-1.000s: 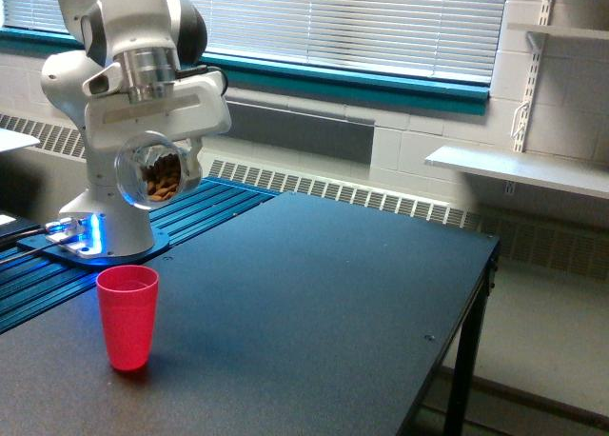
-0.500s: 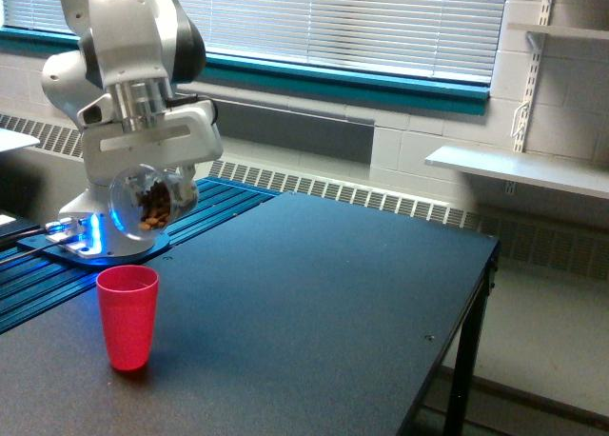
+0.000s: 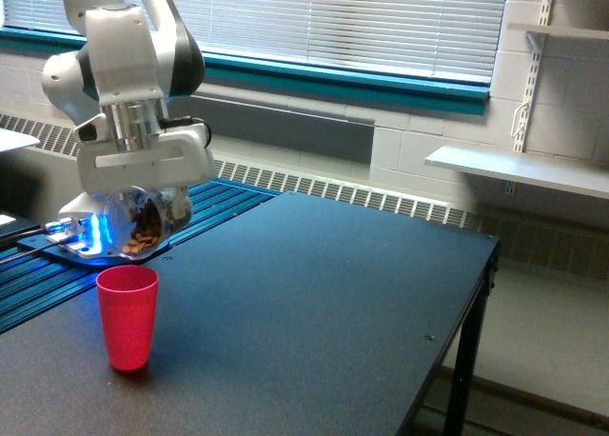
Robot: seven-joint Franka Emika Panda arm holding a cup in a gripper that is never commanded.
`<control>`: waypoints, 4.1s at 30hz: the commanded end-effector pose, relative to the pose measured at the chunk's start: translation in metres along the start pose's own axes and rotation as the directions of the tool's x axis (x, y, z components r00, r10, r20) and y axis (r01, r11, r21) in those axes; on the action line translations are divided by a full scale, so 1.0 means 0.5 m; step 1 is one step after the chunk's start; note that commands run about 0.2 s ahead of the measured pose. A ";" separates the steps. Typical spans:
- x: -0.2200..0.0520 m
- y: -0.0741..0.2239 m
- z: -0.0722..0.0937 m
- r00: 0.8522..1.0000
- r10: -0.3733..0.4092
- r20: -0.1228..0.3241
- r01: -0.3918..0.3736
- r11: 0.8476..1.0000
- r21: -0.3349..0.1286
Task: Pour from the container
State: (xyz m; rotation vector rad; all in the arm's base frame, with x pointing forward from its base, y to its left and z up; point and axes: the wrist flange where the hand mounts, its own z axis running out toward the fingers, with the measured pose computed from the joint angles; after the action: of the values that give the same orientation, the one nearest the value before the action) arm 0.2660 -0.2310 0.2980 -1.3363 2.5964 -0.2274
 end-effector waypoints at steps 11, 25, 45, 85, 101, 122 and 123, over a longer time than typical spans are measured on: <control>0.012 -0.013 0.035 0.997 0.068 -0.026 -0.069 0.996 -0.049; 0.007 -0.037 0.052 0.997 0.081 -0.009 -0.081 0.995 -0.053; -0.004 -0.033 0.041 0.997 0.070 0.025 -0.070 0.997 -0.019; 0.015 -0.006 -0.009 0.992 0.089 0.094 -0.090 0.996 0.007; 0.000 -0.022 0.023 0.993 0.091 0.076 -0.088 0.995 -0.049; -0.011 -0.031 0.016 0.994 0.080 0.077 -0.080 0.997 -0.011; -0.011 -0.030 0.015 0.994 0.081 0.077 -0.080 0.997 -0.013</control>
State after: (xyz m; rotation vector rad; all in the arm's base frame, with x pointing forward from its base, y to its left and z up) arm 0.2802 -0.2390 0.2888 -1.2103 2.5984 -0.1246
